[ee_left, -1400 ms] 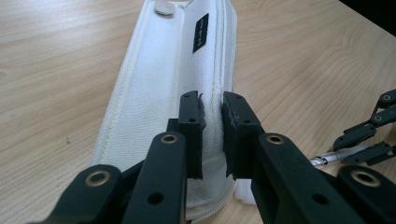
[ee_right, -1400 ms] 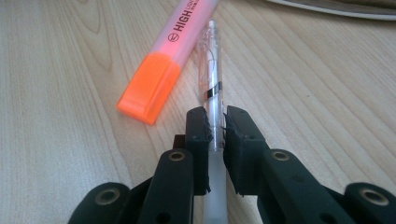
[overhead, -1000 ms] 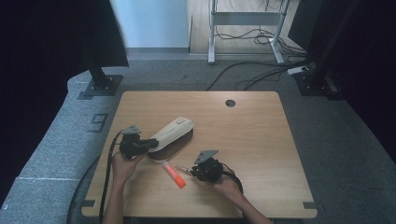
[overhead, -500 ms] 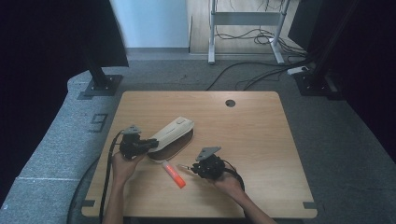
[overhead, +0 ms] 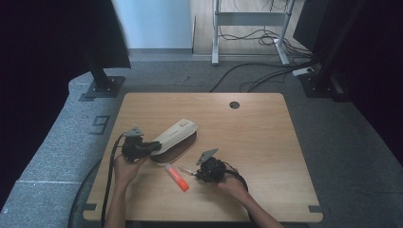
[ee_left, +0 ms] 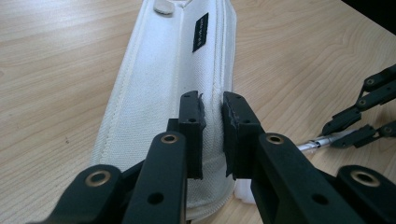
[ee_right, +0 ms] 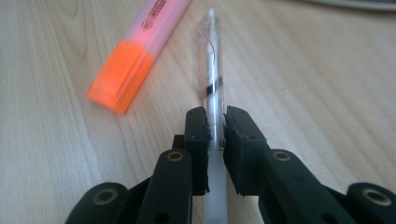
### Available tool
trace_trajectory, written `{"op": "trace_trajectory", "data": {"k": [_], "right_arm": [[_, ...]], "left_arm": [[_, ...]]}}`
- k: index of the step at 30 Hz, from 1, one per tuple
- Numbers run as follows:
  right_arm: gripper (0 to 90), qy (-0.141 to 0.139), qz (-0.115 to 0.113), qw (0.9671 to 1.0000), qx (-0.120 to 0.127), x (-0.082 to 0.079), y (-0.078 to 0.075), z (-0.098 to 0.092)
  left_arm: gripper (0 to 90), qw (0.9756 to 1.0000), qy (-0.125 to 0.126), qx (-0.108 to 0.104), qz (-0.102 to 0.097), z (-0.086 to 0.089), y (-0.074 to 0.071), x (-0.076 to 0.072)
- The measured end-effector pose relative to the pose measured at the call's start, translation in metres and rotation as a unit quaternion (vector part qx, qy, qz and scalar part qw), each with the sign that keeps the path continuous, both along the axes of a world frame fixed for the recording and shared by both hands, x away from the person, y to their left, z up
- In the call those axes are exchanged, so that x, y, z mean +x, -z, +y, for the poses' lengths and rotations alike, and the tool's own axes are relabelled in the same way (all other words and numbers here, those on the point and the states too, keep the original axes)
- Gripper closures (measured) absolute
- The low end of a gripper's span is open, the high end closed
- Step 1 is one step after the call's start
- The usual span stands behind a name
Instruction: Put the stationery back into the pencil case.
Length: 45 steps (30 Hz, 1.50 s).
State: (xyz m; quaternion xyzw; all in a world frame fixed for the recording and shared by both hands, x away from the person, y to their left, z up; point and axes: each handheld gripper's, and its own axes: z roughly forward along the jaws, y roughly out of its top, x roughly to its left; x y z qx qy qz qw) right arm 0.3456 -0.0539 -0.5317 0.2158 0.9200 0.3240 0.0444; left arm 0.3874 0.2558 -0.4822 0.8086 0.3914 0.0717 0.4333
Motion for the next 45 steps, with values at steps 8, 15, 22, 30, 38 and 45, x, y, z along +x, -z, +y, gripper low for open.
{"op": "trace_trajectory", "data": {"k": [8,15,22,30,38,45], "right_arm": [[78.0,-0.017,-0.005,0.9994,-0.031,0.004,-0.004,0.011],[78.1,-0.009,-0.012,0.9996,-0.023,0.004,-0.008,0.008],[78.1,-0.002,-0.02,0.9997,-0.011,0.006,-0.022,0.0],[78.1,0.004,-0.019,0.9998,-0.009,0.018,-0.032,-0.001],[78.0,0.008,-0.023,0.9996,-0.012,0.035,-0.041,0.005],[78.1,0.008,-0.021,0.9995,-0.021,0.05,-0.042,0.012]], "left_arm": [[78.8,1.0,0.0,0.0,0.0,0.0,0.0,0.0],[78.9,1.0,0.001,0.0,0.0,0.0,0.0,0.0],[78.9,1.0,-0.001,0.0,-0.002,0.0,0.0,0.0],[79.2,1.0,-0.003,0.001,-0.006,0.0,-0.002,-0.001],[79.5,1.0,-0.005,-0.001,-0.009,0.0,-0.003,-0.002],[79.5,1.0,-0.004,-0.003,-0.009,0.0,-0.004,-0.002]]}}
